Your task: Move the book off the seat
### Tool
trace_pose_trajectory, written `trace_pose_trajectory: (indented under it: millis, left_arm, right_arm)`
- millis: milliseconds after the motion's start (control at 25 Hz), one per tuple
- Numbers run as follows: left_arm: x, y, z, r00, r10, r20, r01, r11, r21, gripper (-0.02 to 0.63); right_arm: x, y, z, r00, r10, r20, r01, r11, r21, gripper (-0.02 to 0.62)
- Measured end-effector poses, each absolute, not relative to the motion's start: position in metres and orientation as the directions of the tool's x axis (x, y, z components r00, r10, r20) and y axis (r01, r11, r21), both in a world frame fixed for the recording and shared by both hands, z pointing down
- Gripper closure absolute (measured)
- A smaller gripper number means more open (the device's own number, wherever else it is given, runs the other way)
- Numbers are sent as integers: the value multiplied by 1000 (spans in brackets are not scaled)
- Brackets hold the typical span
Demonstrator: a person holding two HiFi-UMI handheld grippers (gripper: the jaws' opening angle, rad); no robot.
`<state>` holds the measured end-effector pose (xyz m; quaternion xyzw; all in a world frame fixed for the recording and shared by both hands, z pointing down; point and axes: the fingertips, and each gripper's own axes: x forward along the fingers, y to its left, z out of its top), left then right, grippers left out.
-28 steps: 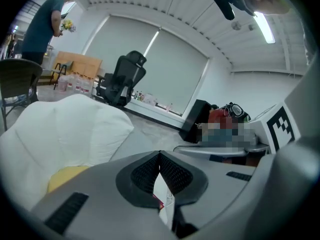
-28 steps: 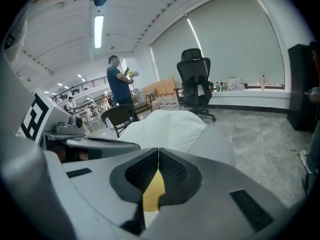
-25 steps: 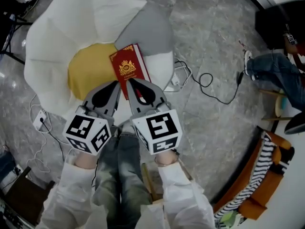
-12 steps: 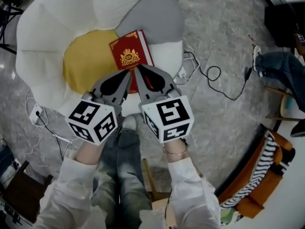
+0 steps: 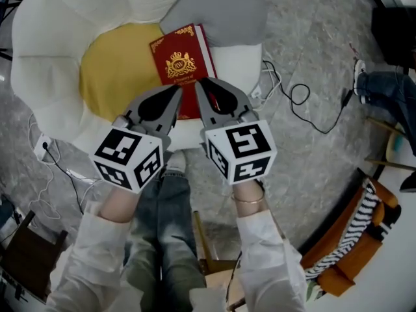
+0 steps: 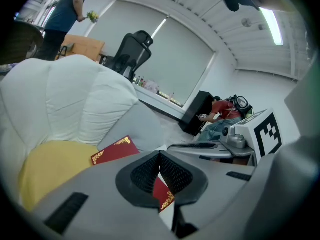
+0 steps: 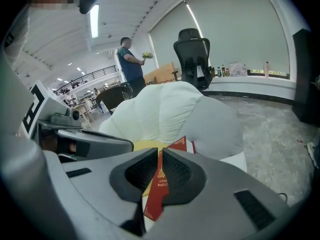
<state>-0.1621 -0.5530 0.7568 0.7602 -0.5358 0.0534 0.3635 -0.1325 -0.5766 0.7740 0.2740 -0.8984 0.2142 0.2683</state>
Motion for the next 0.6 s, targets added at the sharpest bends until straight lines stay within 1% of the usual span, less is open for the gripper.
trace_pose_trajectory:
  millis: [240,400,440,520,600]
  left_arm:
    - [-155,-565,772,433,-781,450,-839,-167,517,601]
    - [-150,-567,782,437,-774,457,-846,-181,502,601]
    - [-150,-566,785,438,-771,463,-846,-180,502,601]
    - [-149,-565,793,438,-764,474,-845,-169,508,601]
    - [-147,-563,799,437,-759,483,-843,-157,515,601]
  right_arm:
    - [-124,-580,805,-681,-371,631,-620,750,-229,580]
    - [-117,-584,822,-667,-355,655,-621,751,-225,580]
    - [-115,-586,826,-664,-351,660,-623,748,-229,571]
    - [-112,-590,836,-658,-337,673,-626,742,-240,493]
    - [-109,-591,846,-652,-316,689,-622,742,-249,454]
